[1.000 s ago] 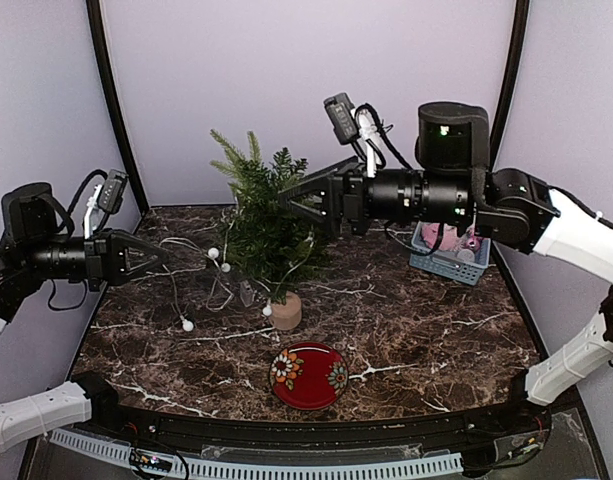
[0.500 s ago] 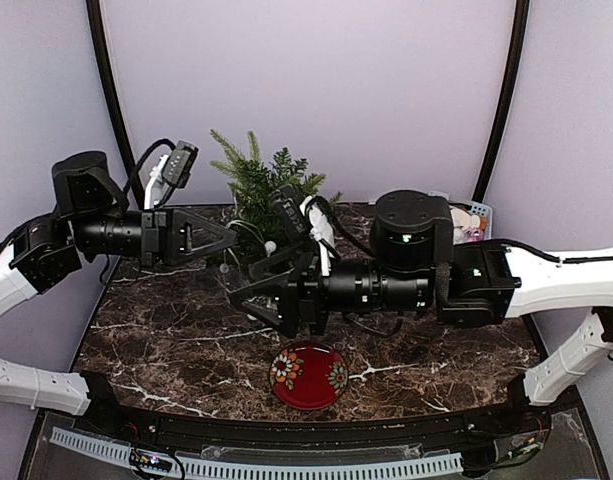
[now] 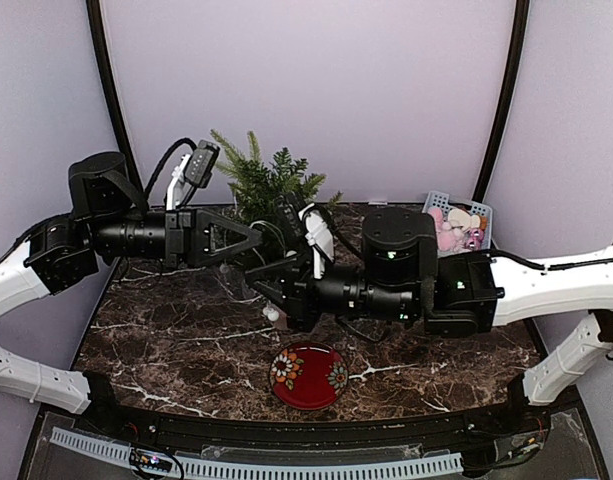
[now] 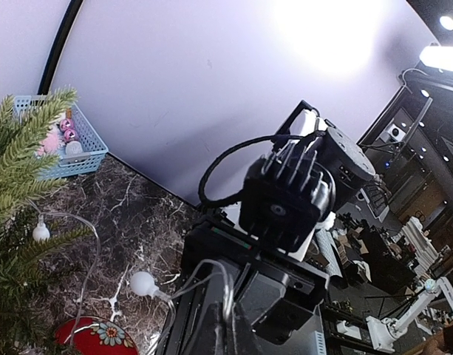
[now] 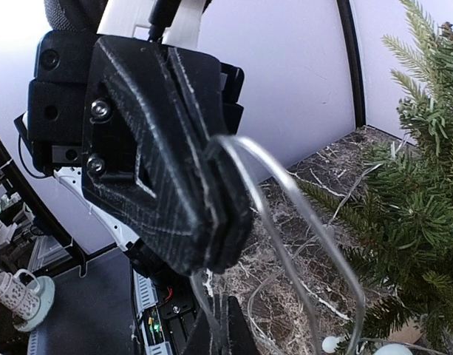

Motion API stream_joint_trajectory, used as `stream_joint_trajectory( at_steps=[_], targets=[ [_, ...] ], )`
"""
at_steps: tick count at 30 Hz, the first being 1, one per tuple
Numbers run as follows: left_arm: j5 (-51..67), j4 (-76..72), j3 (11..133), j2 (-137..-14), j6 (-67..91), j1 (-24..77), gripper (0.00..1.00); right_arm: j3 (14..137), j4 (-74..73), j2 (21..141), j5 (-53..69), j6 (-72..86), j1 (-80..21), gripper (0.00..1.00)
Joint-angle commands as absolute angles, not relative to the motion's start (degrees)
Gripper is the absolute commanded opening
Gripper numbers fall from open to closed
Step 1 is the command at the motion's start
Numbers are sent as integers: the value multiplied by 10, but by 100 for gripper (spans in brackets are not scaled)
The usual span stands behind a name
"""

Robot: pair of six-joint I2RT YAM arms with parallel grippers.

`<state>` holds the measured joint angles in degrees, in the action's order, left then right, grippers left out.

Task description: Decorate the small christmas tree

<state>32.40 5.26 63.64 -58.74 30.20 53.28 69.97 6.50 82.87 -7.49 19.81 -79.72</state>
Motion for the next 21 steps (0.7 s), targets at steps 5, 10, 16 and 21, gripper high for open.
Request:
stream_joint_trajectory(
  at_steps=[5, 10, 16, 21],
  targets=[
    [223, 76, 682, -569, 268, 536, 34, 672, -3, 695, -225, 223, -798, 0],
    [135, 136, 722, -566, 240, 535, 65, 716, -128, 641, -306, 225, -781, 0],
    [68, 230, 808, -593, 205, 527, 73, 789, -222, 650, -266, 223, -678, 0],
    [84, 254, 844, -609, 192, 473, 76, 845, -249, 691, -193, 209, -579, 0]
  ],
)
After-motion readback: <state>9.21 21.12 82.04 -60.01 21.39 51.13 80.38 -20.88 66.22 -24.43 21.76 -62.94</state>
